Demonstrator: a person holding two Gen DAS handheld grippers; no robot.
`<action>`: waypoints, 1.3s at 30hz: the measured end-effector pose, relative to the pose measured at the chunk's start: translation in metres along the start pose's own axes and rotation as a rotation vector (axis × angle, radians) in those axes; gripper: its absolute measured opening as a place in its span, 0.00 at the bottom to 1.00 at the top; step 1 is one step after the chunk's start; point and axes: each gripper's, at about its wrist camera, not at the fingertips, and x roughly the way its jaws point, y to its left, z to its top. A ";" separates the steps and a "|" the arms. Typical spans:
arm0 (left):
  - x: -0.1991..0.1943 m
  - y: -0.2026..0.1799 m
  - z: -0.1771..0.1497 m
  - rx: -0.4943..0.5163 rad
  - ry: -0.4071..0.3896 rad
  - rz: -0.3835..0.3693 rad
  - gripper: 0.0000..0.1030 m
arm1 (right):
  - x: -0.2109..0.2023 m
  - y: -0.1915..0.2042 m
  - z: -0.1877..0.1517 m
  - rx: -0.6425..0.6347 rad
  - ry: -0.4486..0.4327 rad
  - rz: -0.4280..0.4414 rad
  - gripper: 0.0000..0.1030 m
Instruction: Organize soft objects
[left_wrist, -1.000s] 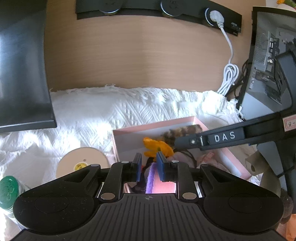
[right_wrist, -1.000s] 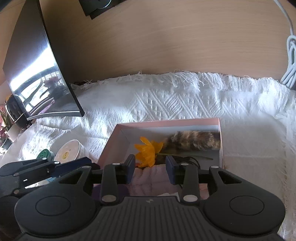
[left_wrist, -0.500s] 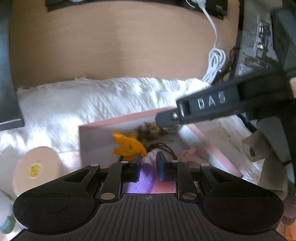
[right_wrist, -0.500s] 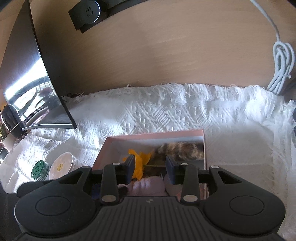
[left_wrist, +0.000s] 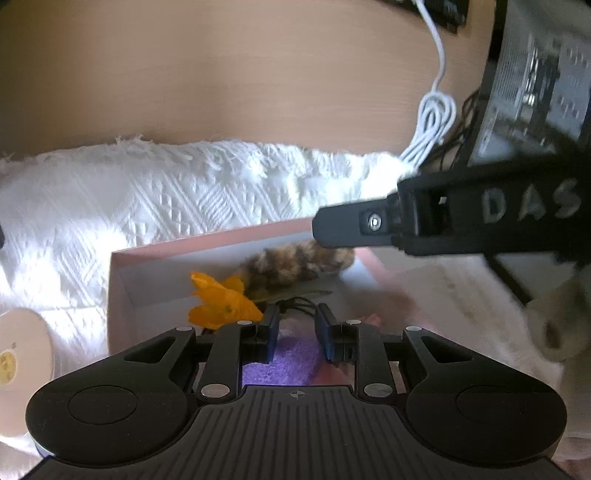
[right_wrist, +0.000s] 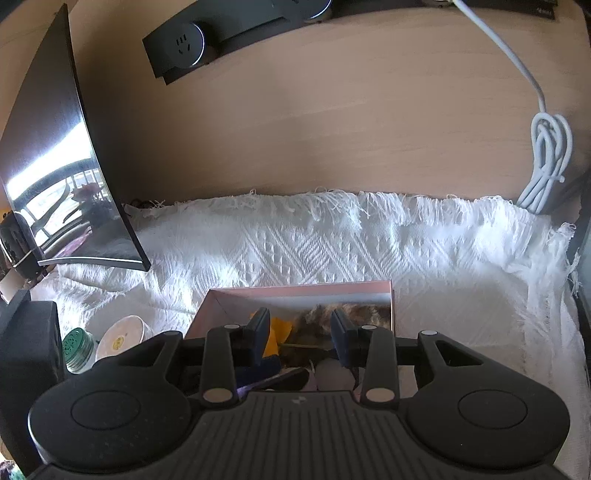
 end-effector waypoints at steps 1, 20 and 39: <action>-0.009 0.001 0.001 -0.003 -0.015 -0.003 0.26 | -0.002 -0.001 0.000 0.006 -0.006 0.000 0.36; -0.157 0.029 -0.169 -0.283 -0.182 0.458 0.25 | -0.043 0.096 -0.075 -0.257 0.040 0.093 0.68; -0.141 -0.031 -0.221 -0.303 -0.181 0.554 0.29 | -0.020 0.081 -0.192 -0.396 0.123 0.050 0.83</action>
